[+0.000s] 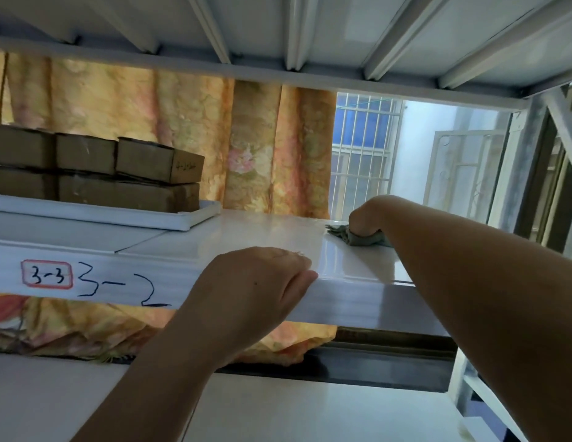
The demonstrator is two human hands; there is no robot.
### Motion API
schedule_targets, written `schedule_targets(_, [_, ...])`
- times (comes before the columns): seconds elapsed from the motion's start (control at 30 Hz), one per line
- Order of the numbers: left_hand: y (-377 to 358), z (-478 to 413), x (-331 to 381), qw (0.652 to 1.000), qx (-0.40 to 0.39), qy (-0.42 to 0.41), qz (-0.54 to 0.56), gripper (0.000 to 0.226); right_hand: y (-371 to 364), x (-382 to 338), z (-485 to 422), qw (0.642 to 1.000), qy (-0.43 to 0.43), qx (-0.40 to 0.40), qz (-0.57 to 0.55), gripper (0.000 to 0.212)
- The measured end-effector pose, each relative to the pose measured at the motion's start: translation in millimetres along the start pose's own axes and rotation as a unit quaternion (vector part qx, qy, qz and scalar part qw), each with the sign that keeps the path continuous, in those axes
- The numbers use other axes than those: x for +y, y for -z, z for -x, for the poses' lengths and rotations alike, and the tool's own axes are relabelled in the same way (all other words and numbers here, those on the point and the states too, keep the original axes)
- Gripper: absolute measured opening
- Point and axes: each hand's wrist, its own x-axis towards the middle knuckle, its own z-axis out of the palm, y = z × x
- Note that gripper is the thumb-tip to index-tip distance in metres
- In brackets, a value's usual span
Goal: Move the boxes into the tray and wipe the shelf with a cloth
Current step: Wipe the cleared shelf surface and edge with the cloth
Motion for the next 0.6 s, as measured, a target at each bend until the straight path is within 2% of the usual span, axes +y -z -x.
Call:
schedule_targets(0.07, [4, 0, -8, 0.999, 0.031, 0.025, -0.026, 0.06, 3, -1, -8, 1.0, 0.004, 0.01, 0.014, 0.04])
schedule_targets(0.2, [15, -13, -25, 0.99, 0.076, 0.089, -0.078, 0.047, 19, -26, -13, 0.999, 0.015, 0.031, -0.014, 0.022])
schedule_targets(0.27, [13, -29, -37, 0.991, 0.042, 0.074, -0.098, 0.039, 35, -48, -13, 0.997, 0.052, 0.039, -0.033, 0.031])
schedule_targets(0.37, [5, -45, -45, 0.994, -0.048, 0.08, -0.06, 0.033, 66, -93, -11, 0.99, 0.115, 0.01, -0.083, 0.041])
schedule_targets(0.5, [-8, -39, -56, 0.99, -0.04, 0.138, 0.011, 0.03, 101, -147, -18, 0.974, 0.145, -0.023, -0.172, 0.02])
schedule_targets(0.6, [-13, -40, -62, 0.986, -0.049, 0.162, 0.003, 0.036, 105, -155, -35, 0.975, 0.158, 0.009, -0.153, 0.019])
